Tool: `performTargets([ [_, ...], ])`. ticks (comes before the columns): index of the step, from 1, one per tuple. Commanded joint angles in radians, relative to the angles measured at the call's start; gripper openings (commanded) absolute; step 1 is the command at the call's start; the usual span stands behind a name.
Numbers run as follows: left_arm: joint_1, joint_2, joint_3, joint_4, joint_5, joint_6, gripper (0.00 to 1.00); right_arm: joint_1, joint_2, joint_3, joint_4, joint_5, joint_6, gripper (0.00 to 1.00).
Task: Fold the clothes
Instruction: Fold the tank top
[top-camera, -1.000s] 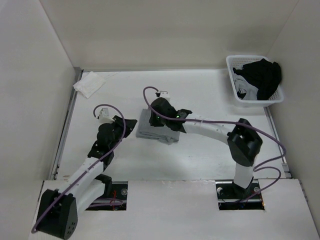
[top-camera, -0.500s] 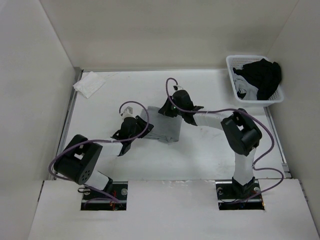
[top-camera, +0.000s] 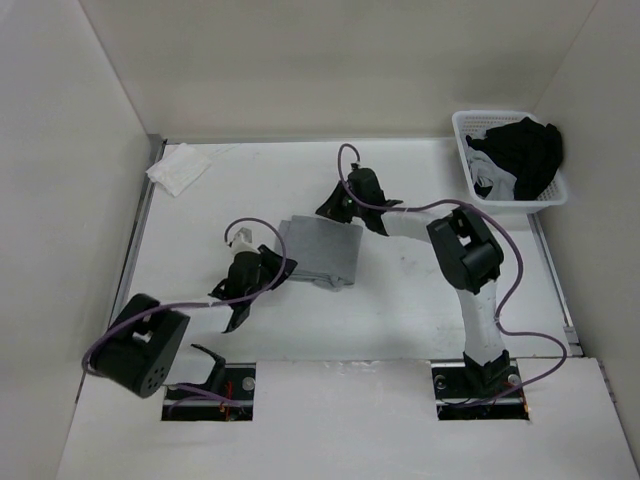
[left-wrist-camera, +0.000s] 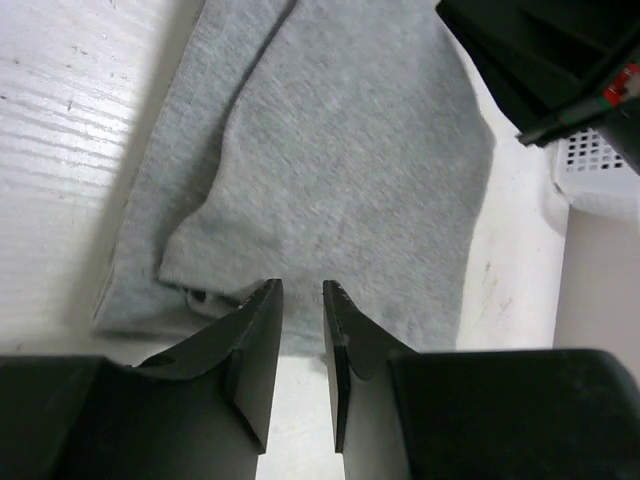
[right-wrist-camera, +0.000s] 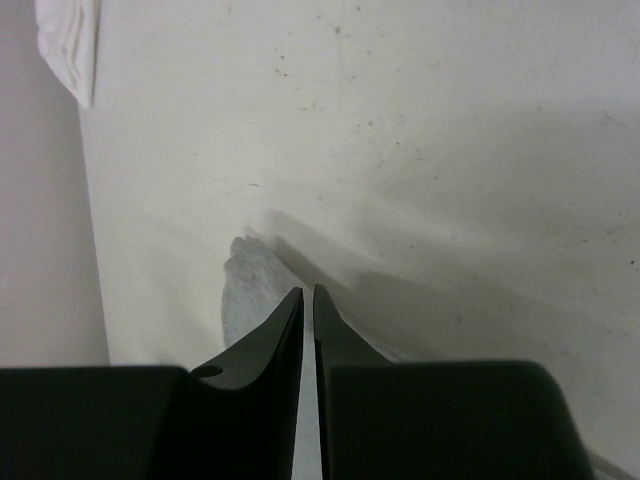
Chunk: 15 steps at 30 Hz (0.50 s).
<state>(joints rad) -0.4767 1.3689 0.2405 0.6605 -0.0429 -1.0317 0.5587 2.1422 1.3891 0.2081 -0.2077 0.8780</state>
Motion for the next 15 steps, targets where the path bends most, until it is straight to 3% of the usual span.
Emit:
performTargets([
  [1, 0.008, -0.163, -0.003, -0.050, -0.031, 0.015, 0.23, 0.002, -0.019, 0.056, 0.013, -0.009, 0.018, 0.12],
  [8, 0.028, -0.450, 0.088, -0.349, -0.156, 0.156, 0.36, 0.007, -0.322, -0.132, 0.097, 0.019, -0.071, 0.26],
  [15, 0.114, -0.533, 0.120, -0.567, -0.226, 0.245, 0.49, 0.007, -0.677, -0.516, 0.131, 0.212, -0.142, 0.46],
])
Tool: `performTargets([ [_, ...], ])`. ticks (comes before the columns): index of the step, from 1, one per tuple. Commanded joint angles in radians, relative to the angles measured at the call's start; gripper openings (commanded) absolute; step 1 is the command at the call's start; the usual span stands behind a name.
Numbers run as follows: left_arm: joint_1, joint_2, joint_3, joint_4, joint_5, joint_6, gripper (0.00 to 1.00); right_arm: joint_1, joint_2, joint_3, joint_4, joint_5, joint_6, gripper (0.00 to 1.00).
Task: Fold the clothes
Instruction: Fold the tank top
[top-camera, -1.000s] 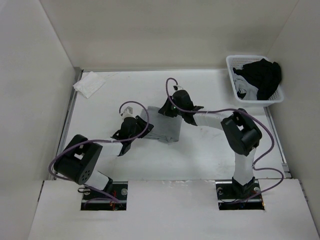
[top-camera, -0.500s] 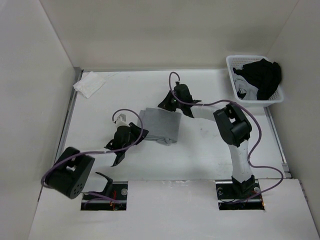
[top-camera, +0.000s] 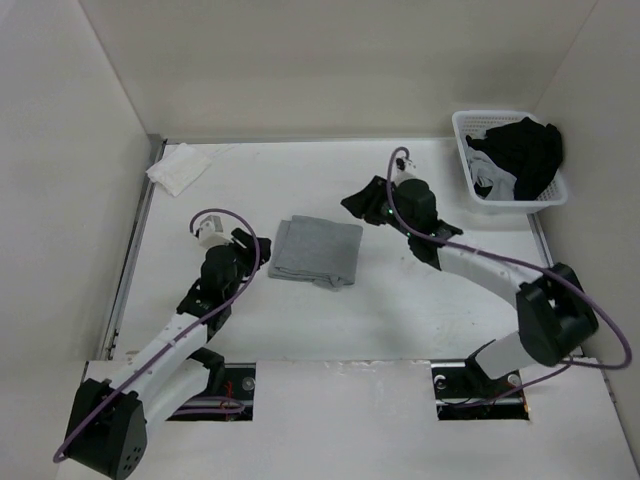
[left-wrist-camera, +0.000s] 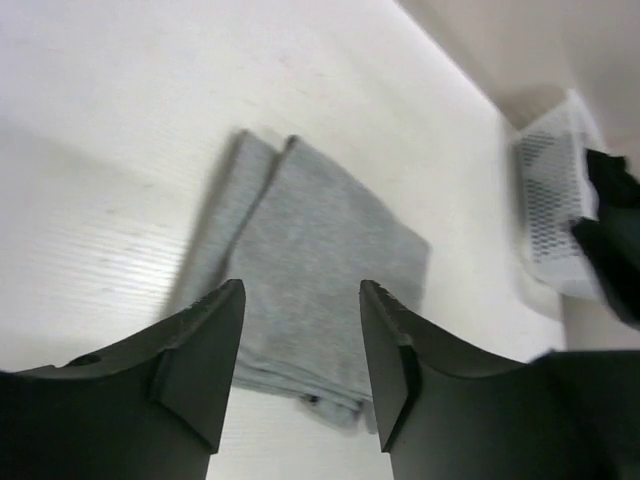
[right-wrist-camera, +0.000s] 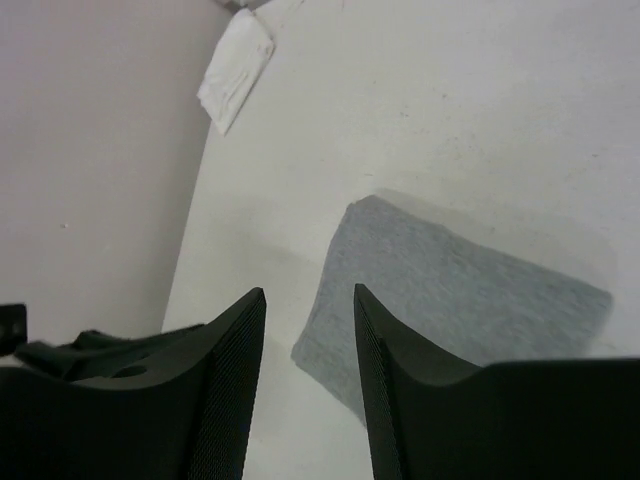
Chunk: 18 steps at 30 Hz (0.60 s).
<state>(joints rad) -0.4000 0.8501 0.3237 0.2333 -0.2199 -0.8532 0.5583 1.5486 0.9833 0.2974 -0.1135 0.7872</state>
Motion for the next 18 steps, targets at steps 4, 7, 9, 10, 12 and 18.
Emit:
performTargets([
  [4, 0.102, 0.006, 0.066, -0.225, -0.038, 0.069, 0.51, 0.007, -0.261, -0.280, 0.025, 0.242, -0.077, 0.52],
  [7, 0.144, 0.020, 0.086, -0.261, -0.032, 0.069, 0.52, 0.007, -0.376, -0.383, 0.013, 0.304, -0.103, 0.55],
  [9, 0.180, 0.027, 0.097, -0.275, -0.016, 0.071, 0.52, -0.004, -0.426, -0.445, 0.025, 0.346, -0.112, 0.56],
  [10, 0.195, 0.030, 0.101, -0.276, -0.010, 0.075, 0.52, -0.017, -0.441, -0.474, 0.034, 0.368, -0.111, 0.56],
  [12, 0.223, 0.035, 0.109, -0.276, 0.008, 0.086, 0.51, -0.045, -0.453, -0.523, 0.069, 0.399, -0.098, 0.57],
  [18, 0.267, 0.063, 0.135, -0.287, 0.002, 0.112, 0.51, -0.088, -0.513, -0.577, 0.092, 0.419, -0.048, 0.56],
])
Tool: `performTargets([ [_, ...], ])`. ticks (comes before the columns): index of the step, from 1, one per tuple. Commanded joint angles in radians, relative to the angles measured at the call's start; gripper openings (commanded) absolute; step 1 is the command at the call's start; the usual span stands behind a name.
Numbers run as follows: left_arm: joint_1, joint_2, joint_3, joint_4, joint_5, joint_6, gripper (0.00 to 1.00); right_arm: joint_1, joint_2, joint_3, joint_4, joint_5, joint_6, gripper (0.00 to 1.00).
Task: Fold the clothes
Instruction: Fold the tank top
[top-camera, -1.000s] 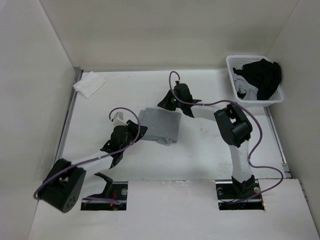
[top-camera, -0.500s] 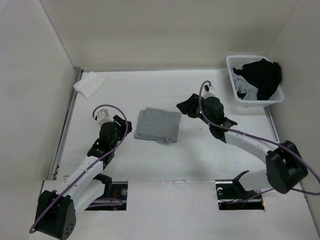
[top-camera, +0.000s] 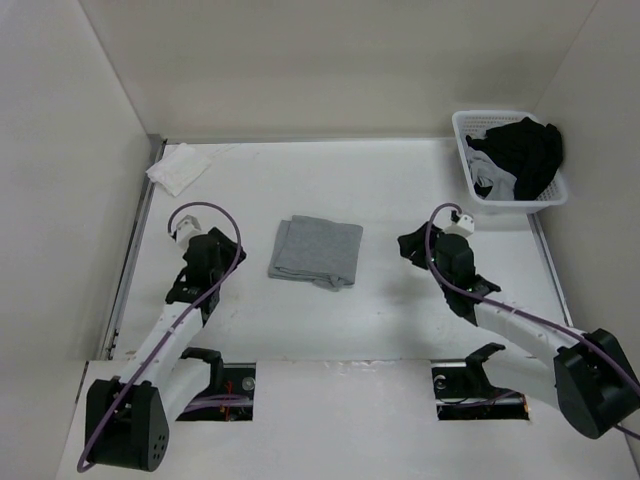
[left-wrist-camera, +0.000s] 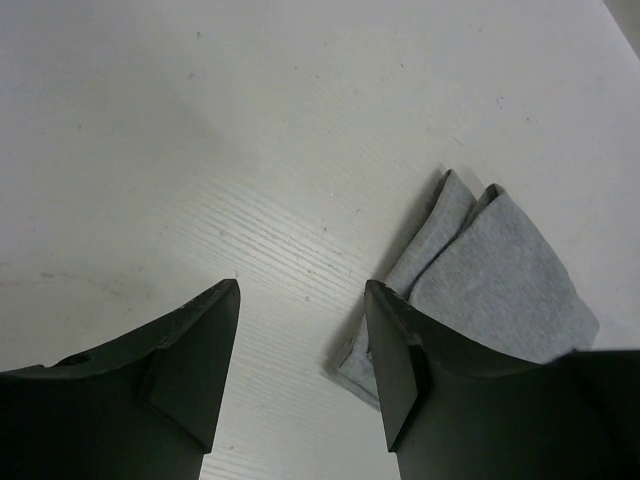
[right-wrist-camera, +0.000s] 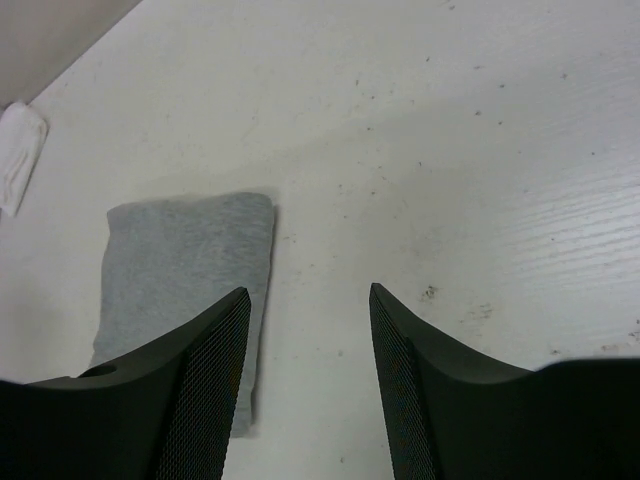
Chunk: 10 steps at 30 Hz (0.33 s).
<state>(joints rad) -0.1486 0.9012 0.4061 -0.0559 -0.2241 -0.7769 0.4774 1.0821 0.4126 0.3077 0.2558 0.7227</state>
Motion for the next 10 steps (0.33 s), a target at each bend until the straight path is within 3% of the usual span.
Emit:
performTargets([
  [1, 0.019, 0.019, 0.054, 0.004, 0.006, 0.036, 0.51, -0.012, -0.054, -0.009, 0.082, 0.053, 0.017, 0.56],
  [7, -0.001, 0.056, 0.062, 0.027, 0.006, 0.042, 0.49, -0.010, -0.051, -0.011, 0.082, 0.051, 0.015, 0.55],
  [10, -0.006, 0.074, 0.069, 0.021, -0.011, 0.048, 0.53, -0.010, -0.028, -0.005, 0.087, 0.043, 0.015, 0.55],
])
